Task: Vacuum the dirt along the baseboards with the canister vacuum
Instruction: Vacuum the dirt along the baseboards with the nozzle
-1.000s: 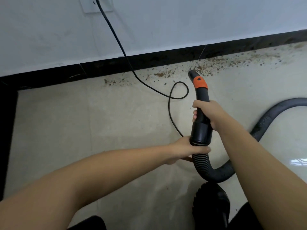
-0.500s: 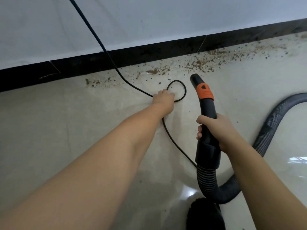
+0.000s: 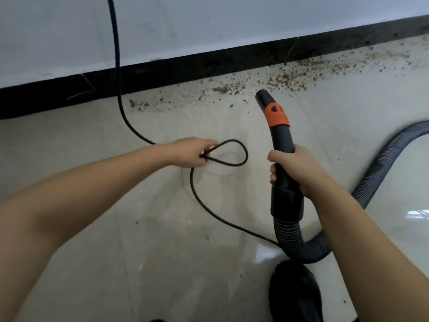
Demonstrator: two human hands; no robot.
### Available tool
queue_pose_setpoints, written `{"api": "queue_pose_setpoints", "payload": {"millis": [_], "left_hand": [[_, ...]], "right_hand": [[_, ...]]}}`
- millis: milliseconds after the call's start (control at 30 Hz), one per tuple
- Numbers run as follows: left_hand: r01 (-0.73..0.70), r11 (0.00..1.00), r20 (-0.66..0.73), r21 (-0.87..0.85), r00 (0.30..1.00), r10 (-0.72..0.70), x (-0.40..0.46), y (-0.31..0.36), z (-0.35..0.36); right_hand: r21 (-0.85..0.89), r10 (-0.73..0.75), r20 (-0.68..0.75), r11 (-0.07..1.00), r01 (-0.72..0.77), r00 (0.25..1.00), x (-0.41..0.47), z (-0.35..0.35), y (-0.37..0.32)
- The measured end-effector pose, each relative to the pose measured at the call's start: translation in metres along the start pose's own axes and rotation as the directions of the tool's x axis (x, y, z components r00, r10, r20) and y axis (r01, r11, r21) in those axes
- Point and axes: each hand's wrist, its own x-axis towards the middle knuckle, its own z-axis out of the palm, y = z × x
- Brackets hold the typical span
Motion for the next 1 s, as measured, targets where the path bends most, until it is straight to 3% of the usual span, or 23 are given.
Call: {"api": "queue_pose_setpoints", "payload": {"millis": [100,167,233,267,333,400,500,633,767,900,967,1000], "left_hand": [[0.056,0.997,0.274,0.046,0.959,-0.067,-0.051,-0.021,0.002],[0.149,0.977,0.438,0.153,0.876,-0.202,-0.083,-0.030,0.016],[0.160,0.929,0.502,0.333,0.804,-0.319,-0.112,-0.030,0.037],[0.126,0.895,0.483,0.428,0.805,-0.345,-0.123,-0.029,0.050],[0.060,0.808,0.364,0.586,0.871,-0.329,-0.139,-0.032,0.076],[0.060,0.764,0.238,0.643,0.932,-0.273,-0.146,-0.041,0.092],[0.097,0.740,0.116,0.665,0.966,-0.231,-0.147,-0.056,0.104],[0.137,0.884,0.145,0.447,0.964,-0.222,-0.135,-0.058,0.097],[0.201,0.979,0.000,-0.037,0.980,-0.201,-0.117,-0.056,0.084],[0.218,0.830,-0.168,-0.514,0.923,-0.347,-0.099,-0.029,0.075],[0.163,0.682,-0.139,-0.713,0.921,-0.365,-0.093,-0.004,0.078],[0.147,0.557,-0.063,-0.817,0.938,-0.341,-0.091,0.012,0.082]], "right_hand": [[-0.067,-0.033,0.067,0.997,0.038,0.997,-0.009,0.025,-0.009],[-0.105,-0.039,0.125,0.993,0.052,0.991,-0.017,0.045,-0.013],[-0.125,-0.013,0.180,0.991,0.036,0.984,-0.025,0.063,-0.014],[-0.126,0.012,0.203,0.992,0.014,0.979,-0.029,0.071,-0.013],[-0.108,0.068,0.228,0.993,-0.044,0.971,-0.035,0.085,-0.008],[-0.087,0.102,0.230,0.993,-0.084,0.968,-0.039,0.095,-0.001],[-0.081,0.093,0.224,0.994,-0.076,0.970,-0.039,0.105,0.004],[-0.098,0.080,0.232,0.993,-0.058,0.969,-0.033,0.111,0.004],[-0.107,0.105,0.251,0.991,-0.080,0.962,-0.025,0.114,0.006],[-0.119,0.095,0.247,0.991,-0.067,0.964,-0.016,0.114,0.012],[-0.136,0.086,0.238,0.989,-0.055,0.967,-0.009,0.116,0.011],[-0.154,0.080,0.229,0.987,-0.045,0.970,-0.005,0.118,0.009]]}}
